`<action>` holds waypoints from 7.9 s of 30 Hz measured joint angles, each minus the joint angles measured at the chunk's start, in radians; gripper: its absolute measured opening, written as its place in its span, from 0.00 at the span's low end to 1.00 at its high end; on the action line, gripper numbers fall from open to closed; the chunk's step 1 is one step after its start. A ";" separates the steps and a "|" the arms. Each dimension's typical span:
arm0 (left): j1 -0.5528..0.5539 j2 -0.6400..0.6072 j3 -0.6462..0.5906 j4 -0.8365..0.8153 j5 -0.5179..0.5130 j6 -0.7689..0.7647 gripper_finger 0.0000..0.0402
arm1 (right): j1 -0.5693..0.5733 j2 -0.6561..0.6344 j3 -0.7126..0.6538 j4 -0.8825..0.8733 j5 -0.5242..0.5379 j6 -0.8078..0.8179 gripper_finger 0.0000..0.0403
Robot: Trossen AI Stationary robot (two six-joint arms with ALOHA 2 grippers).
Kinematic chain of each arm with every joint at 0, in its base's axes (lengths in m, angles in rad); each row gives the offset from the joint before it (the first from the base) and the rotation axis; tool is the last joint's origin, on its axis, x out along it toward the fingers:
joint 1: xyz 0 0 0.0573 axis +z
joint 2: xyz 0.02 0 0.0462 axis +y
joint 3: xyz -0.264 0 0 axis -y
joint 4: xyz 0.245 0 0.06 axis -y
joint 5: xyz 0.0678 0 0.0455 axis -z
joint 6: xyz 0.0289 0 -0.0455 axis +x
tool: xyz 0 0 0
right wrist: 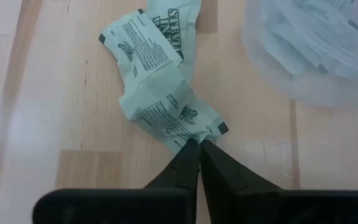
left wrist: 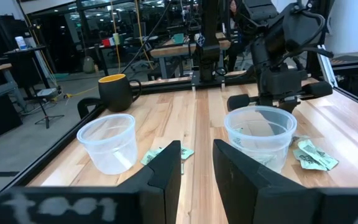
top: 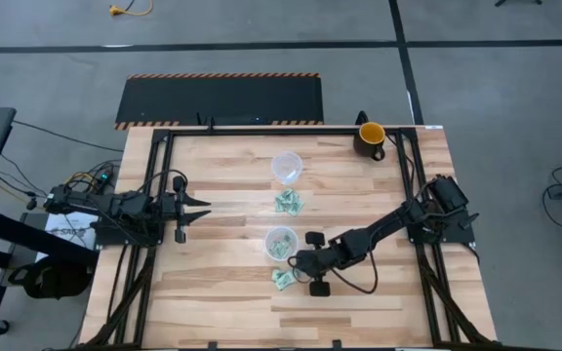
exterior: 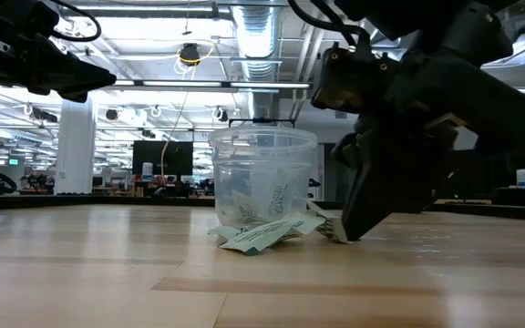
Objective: Pick and place items into bin
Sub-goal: Put the bottom right stevia packet into the bottom bin
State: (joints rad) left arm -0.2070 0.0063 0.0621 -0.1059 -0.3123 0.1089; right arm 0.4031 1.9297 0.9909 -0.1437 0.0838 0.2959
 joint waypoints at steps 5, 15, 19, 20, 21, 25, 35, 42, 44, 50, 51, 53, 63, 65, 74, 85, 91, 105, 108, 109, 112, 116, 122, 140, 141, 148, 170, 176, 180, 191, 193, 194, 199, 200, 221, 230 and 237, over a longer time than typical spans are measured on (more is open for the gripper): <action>0.000 0.000 0.000 0.000 0.000 0.000 0.21 | 0.005 -0.006 -0.001 -0.005 -0.004 0.007 0.01; 0.000 0.000 0.000 0.000 0.000 0.000 0.21 | 0.020 -0.085 -0.012 -0.096 -0.018 0.049 0.00; 0.000 0.000 0.000 0.000 0.001 0.000 0.21 | 0.023 -0.139 -0.014 -0.139 -0.021 0.056 0.00; 0.000 0.000 0.000 0.000 0.001 0.000 0.21 | 0.023 -0.155 -0.013 -0.141 -0.015 0.056 0.00; 0.000 0.000 0.000 0.000 0.001 0.000 0.21 | 0.023 -0.171 -0.013 -0.145 -0.007 0.056 0.00; 0.000 0.000 0.000 0.000 0.001 0.000 0.21 | 0.022 -0.228 -0.012 -0.142 0.026 0.039 0.00; 0.000 0.000 0.000 0.000 0.000 0.000 0.21 | -0.022 -0.327 0.014 0.006 0.054 -0.135 0.00; 0.000 0.000 0.000 0.000 0.000 0.000 0.21 | -0.093 -0.285 0.086 0.016 0.049 -0.251 0.00; 0.000 0.000 0.000 0.000 0.000 0.000 0.21 | -0.116 -0.276 0.090 0.011 0.048 -0.261 0.00; 0.000 0.000 0.000 0.000 0.000 0.000 0.21 | -0.173 -0.233 0.100 0.014 0.046 -0.264 0.00; 0.000 0.000 0.000 0.000 0.000 0.000 0.21 | -0.179 -0.230 0.099 0.004 0.045 -0.264 0.00; 0.000 0.000 0.000 0.000 0.000 0.000 0.21 | -0.184 -0.221 0.097 0.004 0.045 -0.263 0.01; 0.000 0.000 0.000 0.000 0.000 0.000 0.21 | -0.174 -0.213 0.097 0.023 0.046 -0.270 0.17; 0.000 0.000 0.000 0.000 0.000 0.000 0.21 | -0.174 -0.213 0.097 0.023 0.046 -0.270 0.20; 0.000 0.000 0.000 0.000 0.000 0.000 0.21 | -0.096 -0.215 0.129 0.031 -0.069 -0.263 0.24; 0.000 0.000 0.000 0.000 0.000 0.000 0.21 | 0.039 -0.163 0.145 0.067 -0.081 -0.303 0.24; 0.000 0.000 0.000 0.000 0.000 0.000 0.21 | 0.053 -0.054 0.166 0.087 -0.046 -0.304 0.24; 0.000 0.000 0.000 0.000 0.000 0.000 0.21 | 0.047 0.041 0.200 0.030 0.003 -0.304 0.24; 0.000 0.000 0.000 0.000 0.000 0.000 0.21 | 0.047 0.041 0.200 0.030 0.020 -0.305 0.24; 0.000 0.000 0.000 0.000 0.000 0.000 0.21 | 0.046 0.041 0.200 0.024 0.021 -0.305 0.24; 0.000 0.000 0.000 0.000 0.000 0.000 0.21 | 0.046 0.041 0.200 0.012 0.027 -0.305 0.24; 0.000 0.000 0.000 0.000 0.000 0.000 0.21 | 0.046 0.041 0.200 0.008 0.033 -0.306 0.24; 0.000 0.000 0.000 0.000 0.000 0.000 0.21 | 0.044 0.041 0.199 -0.014 0.048 -0.308 0.24; 0.000 0.000 0.000 0.000 0.000 0.000 0.21 | 0.026 0.105 0.201 -0.001 0.042 -0.322 0.24; 0.000 0.000 0.000 0.000 0.000 0.000 0.21 | 0.026 0.105 0.201 -0.007 0.042 -0.317 0.24; 0.000 0.000 0.000 0.000 0.000 0.000 0.21 | 0.029 0.105 0.201 -0.030 0.042 -0.279 0.15; 0.000 0.000 0.000 0.000 0.000 0.000 0.21 | 0.052 0.098 0.198 -0.048 0.039 -0.259 0.00; 0.000 0.000 0.000 0.000 0.000 0.000 0.21 | 0.068 0.085 0.245 -0.134 0.042 -0.270 0.00; 0.000 0.000 0.000 0.000 0.000 0.000 0.21 | 0.069 0.084 0.308 -0.216 0.046 -0.299 0.00; 0.000 0.000 0.000 0.000 0.000 0.000 0.21 | 0.058 0.080 0.428 -0.357 0.080 -0.385 0.00; 0.000 0.000 0.000 0.000 0.000 0.000 0.21 | 0.051 0.080 0.447 -0.379 0.097 -0.409 0.00; 0.000 0.000 0.000 0.000 0.000 0.000 0.21 | 0.050 0.080 0.460 -0.388 0.112 -0.422 0.00; 0.000 0.000 0.000 0.000 0.000 0.000 0.21 | 0.030 0.080 0.532 -0.439 0.214 -0.488 0.00; 0.000 0.000 0.000 0.000 0.000 0.000 0.21 | 0.025 0.080 0.545 -0.438 0.232 -0.505 0.00; 0.000 0.000 0.000 0.000 0.000 0.000 0.21 | -0.112 0.079 0.624 -0.538 0.392 -0.556 0.00; 0.000 0.000 0.000 0.000 0.000 0.000 0.21 | -0.102 0.079 0.624 -0.537 0.386 -0.557 0.00; 0.000 0.000 0.000 0.000 0.000 0.000 0.21 | -0.088 0.079 0.624 -0.538 0.385 -0.557 0.02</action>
State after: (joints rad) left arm -0.2068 0.0066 0.0621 -0.1059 -0.3123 0.1089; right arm 0.3149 2.0083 1.6146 -0.6815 0.4686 -0.2615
